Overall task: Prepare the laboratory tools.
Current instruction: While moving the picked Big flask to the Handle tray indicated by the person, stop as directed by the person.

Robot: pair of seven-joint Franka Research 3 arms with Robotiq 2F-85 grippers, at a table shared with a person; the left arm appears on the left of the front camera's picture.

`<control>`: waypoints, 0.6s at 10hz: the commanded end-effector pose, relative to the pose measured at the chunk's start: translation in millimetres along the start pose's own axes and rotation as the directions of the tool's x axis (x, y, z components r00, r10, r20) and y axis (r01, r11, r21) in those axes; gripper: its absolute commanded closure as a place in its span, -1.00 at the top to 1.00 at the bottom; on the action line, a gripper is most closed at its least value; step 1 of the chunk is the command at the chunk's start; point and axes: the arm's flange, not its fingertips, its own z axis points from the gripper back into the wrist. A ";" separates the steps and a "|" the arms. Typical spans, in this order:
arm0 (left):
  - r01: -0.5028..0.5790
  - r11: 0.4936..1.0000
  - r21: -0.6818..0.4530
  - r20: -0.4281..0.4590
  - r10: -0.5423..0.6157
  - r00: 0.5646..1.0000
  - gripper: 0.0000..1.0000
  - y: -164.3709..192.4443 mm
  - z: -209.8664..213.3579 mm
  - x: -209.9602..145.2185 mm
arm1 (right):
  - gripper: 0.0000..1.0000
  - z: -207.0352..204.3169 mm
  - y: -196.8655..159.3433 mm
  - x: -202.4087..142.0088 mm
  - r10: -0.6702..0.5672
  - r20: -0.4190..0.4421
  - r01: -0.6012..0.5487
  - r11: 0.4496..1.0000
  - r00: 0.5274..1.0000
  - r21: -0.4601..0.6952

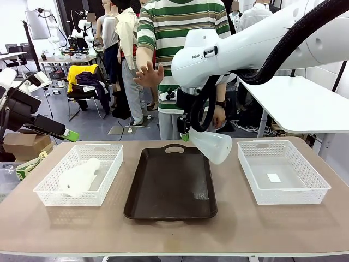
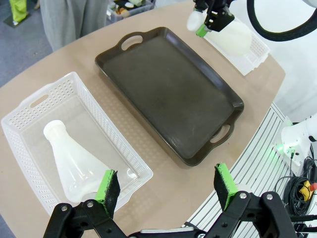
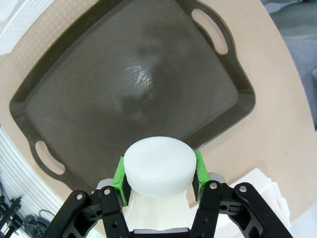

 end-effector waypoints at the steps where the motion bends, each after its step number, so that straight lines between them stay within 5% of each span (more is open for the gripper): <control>1: -0.002 1.000 -0.018 0.008 0.002 1.000 1.00 2.0 0.1 -0.4 | -1.00 -1.4 0.5 -0.6 0.001 0.004 -0.001 1.000 1.000 -0.003; 6: -0.002 1.000 -0.018 0.008 0.002 1.000 1.00 2.0 0.1 -0.4 | -1.00 -1.4 0.5 -0.6 0.001 0.004 -0.001 1.000 1.000 -0.003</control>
